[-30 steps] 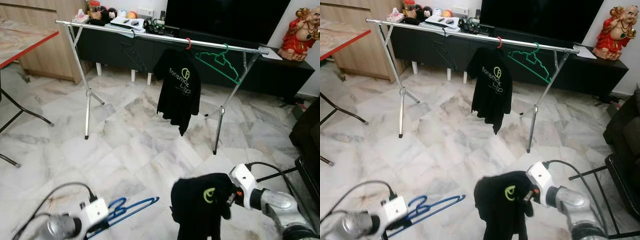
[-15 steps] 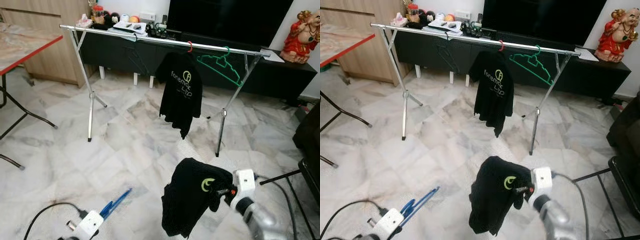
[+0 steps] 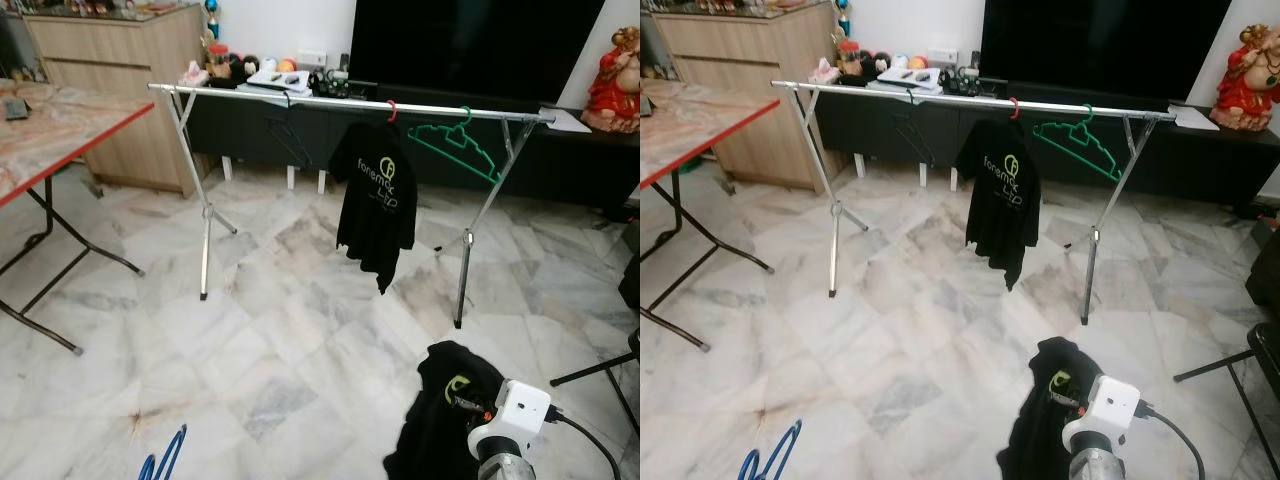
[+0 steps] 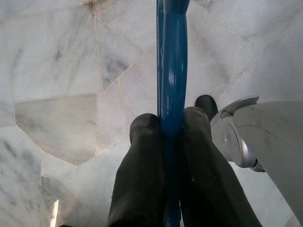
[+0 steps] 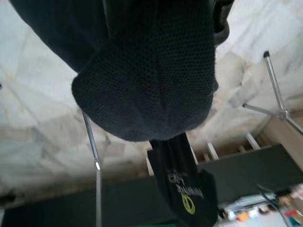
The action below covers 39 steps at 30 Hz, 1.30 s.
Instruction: Hang hanger
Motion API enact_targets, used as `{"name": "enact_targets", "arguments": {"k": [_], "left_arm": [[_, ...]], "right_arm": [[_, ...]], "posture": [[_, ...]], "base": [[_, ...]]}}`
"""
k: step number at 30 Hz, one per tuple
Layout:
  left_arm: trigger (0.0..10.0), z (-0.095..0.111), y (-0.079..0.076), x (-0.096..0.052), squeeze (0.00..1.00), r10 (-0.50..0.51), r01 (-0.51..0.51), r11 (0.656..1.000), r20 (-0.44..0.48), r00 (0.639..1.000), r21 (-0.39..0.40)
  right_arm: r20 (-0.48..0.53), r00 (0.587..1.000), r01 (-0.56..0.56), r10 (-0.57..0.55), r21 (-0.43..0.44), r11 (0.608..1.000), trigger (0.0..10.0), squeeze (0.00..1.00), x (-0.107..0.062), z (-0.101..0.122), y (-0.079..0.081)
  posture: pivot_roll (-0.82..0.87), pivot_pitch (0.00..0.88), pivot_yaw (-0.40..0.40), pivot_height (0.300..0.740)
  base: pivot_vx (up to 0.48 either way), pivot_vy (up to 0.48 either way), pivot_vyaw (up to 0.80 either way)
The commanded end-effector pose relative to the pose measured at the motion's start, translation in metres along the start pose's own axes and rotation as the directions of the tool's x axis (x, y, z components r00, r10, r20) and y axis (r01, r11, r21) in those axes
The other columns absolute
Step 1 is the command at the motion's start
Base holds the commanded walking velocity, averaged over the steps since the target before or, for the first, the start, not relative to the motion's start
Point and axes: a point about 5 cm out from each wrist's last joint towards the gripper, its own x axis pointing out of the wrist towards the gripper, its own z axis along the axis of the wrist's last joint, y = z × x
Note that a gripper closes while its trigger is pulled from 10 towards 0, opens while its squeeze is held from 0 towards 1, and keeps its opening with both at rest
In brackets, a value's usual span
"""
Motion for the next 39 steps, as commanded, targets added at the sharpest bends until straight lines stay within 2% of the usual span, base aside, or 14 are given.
{"name": "enact_targets", "arguments": {"k": [1, 4, 7, 9, 20, 26, 39], "left_arm": [[10.0, 0.002, -0.002, 0.001, 0.0, -0.006, 0.006, 0.999, 0.007, 1.0, -0.032], [10.0, 0.009, -0.005, 0.003, 0.0, -0.018, 0.019, 0.999, 0.026, 0.999, -0.051], [10.0, 0.013, -0.006, 0.005, 0.0, -0.02, 0.022, 0.997, 0.032, 0.999, -0.078], [10.0, 0.014, -0.011, 0.005, 0.0, -0.037, 0.039, 0.997, 0.032, 0.999, -0.072], [10.0, 0.013, -0.017, 0.005, 0.0, -0.051, 0.054, 0.994, 0.037, 0.998, -0.099], [10.0, 0.014, -0.02, 0.006, 0.0, -0.06, 0.062, 0.992, 0.026, 0.998, -0.11], [10.0, 0.022, -0.017, 0.009, 0.0, -0.059, 0.06, 0.994, 0.02, 0.998, -0.087]], "right_arm": [[0.02, 0.999, -0.049, 0.049, -0.033, 0.998, 10.0, 0.0, -0.001, 0.008, 0.009], [-0.001, 0.996, -0.084, 0.084, -0.057, 0.995, 10.0, 0.0, -0.007, 0.006, 0.013], [0.011, 0.998, -0.058, 0.059, -0.092, 0.994, 10.0, 0.0, -0.008, 0.009, 0.009], [0.008, 1.0, 0.011, -0.01, -0.061, 0.998, 10.0, 0.0, -0.007, 0.009, 0.005], [0.005, 1.0, 0.003, -0.003, -0.07, 0.998, 10.0, 0.0, -0.012, 0.011, 0.012], [0.01, 1.0, 0.008, -0.007, -0.065, 0.998, 10.0, 0.0, -0.008, 0.014, 0.015], [0.022, 1.0, -0.005, 0.006, -0.057, 0.998, 10.0, 0.0, -0.001, 0.018, 0.027]], "posture": [[-0.06, 0.0, -0.019, 0.74], [-0.05, 0.0, -0.025, 0.74], [-0.05, 0.0, -0.027, 0.74], [-0.05, 0.0, -0.028, 0.74], [-0.06, 0.0, -0.035, 0.74], [-0.06, 0.0, -0.031, 0.74], [-0.05, 0.025, -0.02, 0.74]], "base": [[0.0, 0.0, 0.0], [0.0, 0.0, 0.0], [0.0, 0.0, 0.0], [0.0, 0.0, 0.0], [0.0, 0.0, 0.0], [0.0, 0.0, 0.0], [0.0, 0.434, 0.0]]}}
